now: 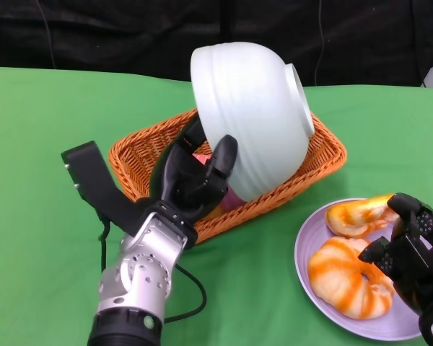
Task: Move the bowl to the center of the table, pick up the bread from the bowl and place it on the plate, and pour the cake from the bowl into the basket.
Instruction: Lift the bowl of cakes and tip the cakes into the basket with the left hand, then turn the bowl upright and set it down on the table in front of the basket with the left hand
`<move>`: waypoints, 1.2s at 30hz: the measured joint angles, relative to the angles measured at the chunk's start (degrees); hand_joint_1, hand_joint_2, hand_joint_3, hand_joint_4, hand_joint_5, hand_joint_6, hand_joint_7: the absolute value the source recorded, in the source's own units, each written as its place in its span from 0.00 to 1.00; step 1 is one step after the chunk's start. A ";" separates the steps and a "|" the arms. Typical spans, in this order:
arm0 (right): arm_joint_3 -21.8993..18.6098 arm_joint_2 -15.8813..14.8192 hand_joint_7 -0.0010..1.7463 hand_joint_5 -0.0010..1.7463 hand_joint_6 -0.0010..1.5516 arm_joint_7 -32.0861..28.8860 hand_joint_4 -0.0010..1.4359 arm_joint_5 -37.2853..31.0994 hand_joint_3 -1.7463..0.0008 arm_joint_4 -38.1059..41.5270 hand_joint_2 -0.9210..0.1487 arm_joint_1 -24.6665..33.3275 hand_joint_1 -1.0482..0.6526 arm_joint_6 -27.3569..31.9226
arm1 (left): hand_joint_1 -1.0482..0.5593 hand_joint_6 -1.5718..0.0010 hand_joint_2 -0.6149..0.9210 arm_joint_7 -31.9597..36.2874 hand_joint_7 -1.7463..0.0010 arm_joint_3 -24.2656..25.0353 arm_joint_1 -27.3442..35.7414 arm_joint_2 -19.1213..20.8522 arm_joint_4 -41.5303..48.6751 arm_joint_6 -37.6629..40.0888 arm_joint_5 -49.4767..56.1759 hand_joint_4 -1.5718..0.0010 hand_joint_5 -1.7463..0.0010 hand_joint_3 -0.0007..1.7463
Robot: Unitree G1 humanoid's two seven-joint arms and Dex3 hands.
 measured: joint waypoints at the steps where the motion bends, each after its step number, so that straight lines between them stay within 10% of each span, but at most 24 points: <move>1: -0.02 0.00 0.95 1.00 0.43 0.00 0.58 0.01 0.49 0.00 0.10 0.00 0.56 0.03 | 0.57 0.40 0.44 0.01 0.23 -0.34 0.31 -0.17 -0.29 -0.96 1.08 0.49 0.00 0.98; 14: -0.09 -0.04 0.95 1.00 0.42 0.03 0.57 0.02 0.50 0.02 0.09 -0.02 0.57 0.10 | 0.56 0.36 0.38 0.00 0.29 -4.93 3.64 -0.47 -3.14 -11.32 10.74 0.49 0.00 1.00; 19: -0.12 -0.05 0.95 1.00 0.43 0.02 0.58 0.02 0.50 0.05 0.09 -0.06 0.56 0.10 | 0.56 0.38 0.54 0.39 0.27 -8.38 5.87 0.14 -5.46 -19.61 17.32 0.48 0.06 0.88; 23: -0.16 -0.11 0.95 1.00 0.43 0.02 0.59 0.02 0.51 0.16 0.08 -0.13 0.56 0.10 | 0.49 0.37 0.73 2.11 0.29 -10.86 6.59 1.11 -6.69 -25.74 22.40 0.44 0.11 0.57; 32: -0.19 -0.16 0.95 1.00 0.43 -0.01 0.59 0.01 0.51 0.17 0.07 -0.20 0.56 0.50 | 0.54 0.33 0.61 5.11 0.33 -13.81 7.58 2.36 -6.64 -36.01 27.26 0.32 0.20 0.83; 36: -0.19 -0.16 0.95 1.00 0.43 -0.02 0.59 0.01 0.52 0.17 0.07 -0.21 0.56 0.53 | 0.54 0.33 0.71 4.60 0.37 -15.31 7.81 3.27 -6.46 -40.42 28.15 0.33 0.21 0.69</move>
